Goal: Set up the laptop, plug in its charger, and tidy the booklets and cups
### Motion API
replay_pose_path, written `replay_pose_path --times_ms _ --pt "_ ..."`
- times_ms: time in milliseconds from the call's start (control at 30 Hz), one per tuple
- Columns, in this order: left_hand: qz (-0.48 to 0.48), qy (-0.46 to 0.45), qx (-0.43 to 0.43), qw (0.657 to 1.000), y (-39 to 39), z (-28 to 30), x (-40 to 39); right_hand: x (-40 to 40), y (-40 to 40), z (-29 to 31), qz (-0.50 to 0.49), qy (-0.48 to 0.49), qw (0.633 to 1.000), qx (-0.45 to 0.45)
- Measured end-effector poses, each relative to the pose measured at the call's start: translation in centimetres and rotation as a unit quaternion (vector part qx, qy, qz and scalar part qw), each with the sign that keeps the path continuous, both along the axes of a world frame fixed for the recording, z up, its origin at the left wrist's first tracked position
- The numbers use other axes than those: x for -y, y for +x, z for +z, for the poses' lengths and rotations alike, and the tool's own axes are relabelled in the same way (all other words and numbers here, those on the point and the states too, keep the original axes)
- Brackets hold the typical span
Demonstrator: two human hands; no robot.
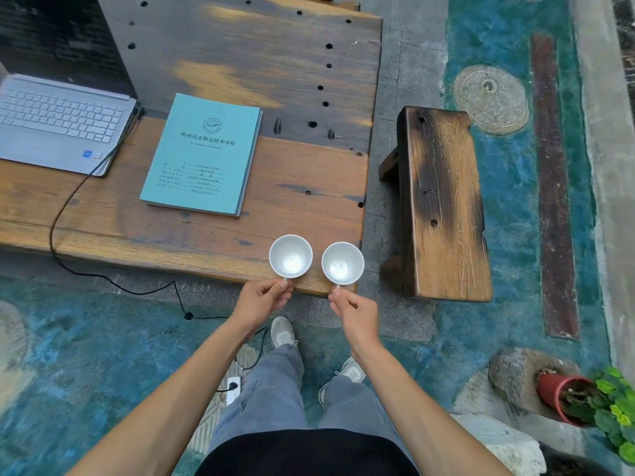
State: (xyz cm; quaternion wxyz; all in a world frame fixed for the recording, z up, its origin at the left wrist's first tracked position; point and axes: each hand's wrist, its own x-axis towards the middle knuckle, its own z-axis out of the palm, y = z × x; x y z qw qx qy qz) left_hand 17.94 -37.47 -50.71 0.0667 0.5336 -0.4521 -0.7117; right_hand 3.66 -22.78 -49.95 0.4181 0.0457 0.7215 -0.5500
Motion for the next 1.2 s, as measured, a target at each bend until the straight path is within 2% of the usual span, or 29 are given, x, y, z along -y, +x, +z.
replay_pose_path --times_ms 300,900,1000,1100,1200 --pt "-0.004 0.007 -0.009 1.000 0.2 0.4 -0.1 -0.4 -0.4 0.3 -0.002 -0.009 0.999 0.036" --pt "-0.019 -0.005 0.003 1.000 0.4 1.2 -0.9 -0.7 -0.5 1.2 0.008 0.020 1.000 0.021" --pt "-0.095 -0.055 0.027 0.994 1.1 2.0 -0.5 -1.1 -0.6 1.5 0.017 0.065 0.997 -0.035" --pt "-0.226 -0.206 0.121 0.944 2.2 2.7 -0.2 -1.8 -1.1 2.9 0.054 0.133 0.971 -0.189" --pt "-0.229 -0.312 0.151 0.910 2.9 3.9 0.4 -2.1 -1.9 4.9 0.077 0.136 0.936 -0.316"
